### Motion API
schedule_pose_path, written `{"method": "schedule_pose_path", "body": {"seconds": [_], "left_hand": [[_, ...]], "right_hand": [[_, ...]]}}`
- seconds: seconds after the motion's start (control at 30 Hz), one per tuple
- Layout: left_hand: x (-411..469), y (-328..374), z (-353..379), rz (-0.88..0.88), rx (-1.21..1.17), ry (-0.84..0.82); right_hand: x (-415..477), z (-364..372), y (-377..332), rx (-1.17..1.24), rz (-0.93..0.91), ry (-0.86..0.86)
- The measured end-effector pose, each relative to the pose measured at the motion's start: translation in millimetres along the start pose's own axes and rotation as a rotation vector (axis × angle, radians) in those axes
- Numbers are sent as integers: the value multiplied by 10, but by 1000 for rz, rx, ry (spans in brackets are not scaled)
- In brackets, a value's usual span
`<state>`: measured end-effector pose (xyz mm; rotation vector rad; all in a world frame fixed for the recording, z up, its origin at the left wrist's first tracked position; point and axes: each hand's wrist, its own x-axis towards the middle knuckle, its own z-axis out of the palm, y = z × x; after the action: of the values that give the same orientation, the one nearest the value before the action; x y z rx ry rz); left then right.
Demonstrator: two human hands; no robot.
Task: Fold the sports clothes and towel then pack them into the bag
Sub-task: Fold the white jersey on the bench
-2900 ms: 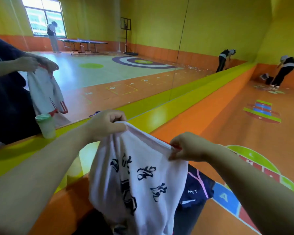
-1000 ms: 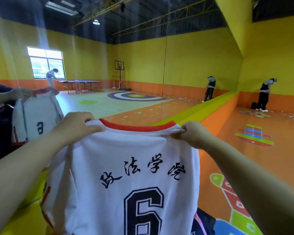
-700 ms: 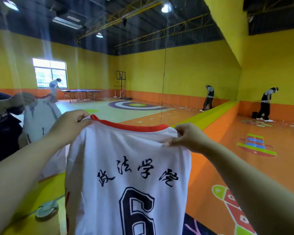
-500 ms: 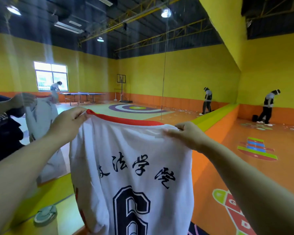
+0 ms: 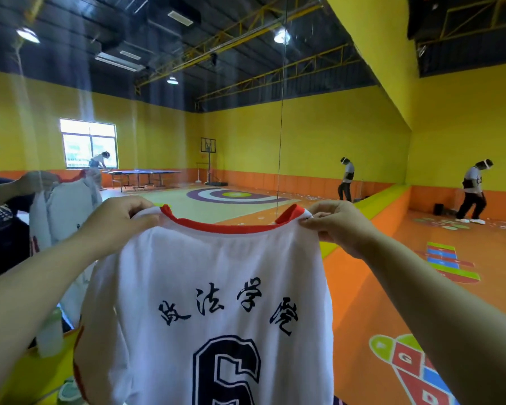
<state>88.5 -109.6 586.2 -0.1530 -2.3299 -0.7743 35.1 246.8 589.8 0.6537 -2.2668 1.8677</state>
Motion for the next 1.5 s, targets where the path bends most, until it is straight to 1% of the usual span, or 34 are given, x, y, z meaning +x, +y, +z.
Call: {"method": "schedule_pose_path", "body": {"seconds": [0.07,0.2,0.27,0.33,0.43,0.53,0.63,0.73,0.8,0.9,1.0,1.07,1.17,1.27,1.33,1.5], "left_hand": [[-22,15,-6,19,-76,1],[-41,29,20,2,-147,45],[-46,34,55,-16,-159,75],[-42,35,77,-20,-148,113],[-1,11,84,-44,-183,155],[47,0,90,-97,-168,184],[75,24,125,-101,-123,205],[80,87,192,-85,-114,239],[66,114,238,-54,-111,246],[20,110,245,-16,-143,137],[-26,62,214,-13,-126,18],[-59,46,207,-13,-119,-1],[-88,19,206,-19,-100,42],[-113,-36,232,-31,-126,84],[-131,-57,263,-39,-156,129],[-118,-17,411,-65,-169,307]], "right_hand": [[18,8,19,-109,-58,100],[26,58,69,-474,-210,339],[-1,82,70,-603,-280,379],[-14,88,59,-672,-300,381],[-8,62,15,-619,-216,347],[-11,38,-25,-391,-159,263],[-13,8,-33,-89,-108,110],[-26,-4,-44,13,-25,-17],[-26,-9,-33,-10,-18,-32],[-25,-33,0,-222,-86,38],[3,-64,61,-385,-156,182],[26,-88,92,-426,-215,288],[52,-86,120,-396,-274,357],[62,-58,125,-346,-284,393],[70,-43,136,-328,-285,385],[26,-14,150,-293,-288,307]]}}
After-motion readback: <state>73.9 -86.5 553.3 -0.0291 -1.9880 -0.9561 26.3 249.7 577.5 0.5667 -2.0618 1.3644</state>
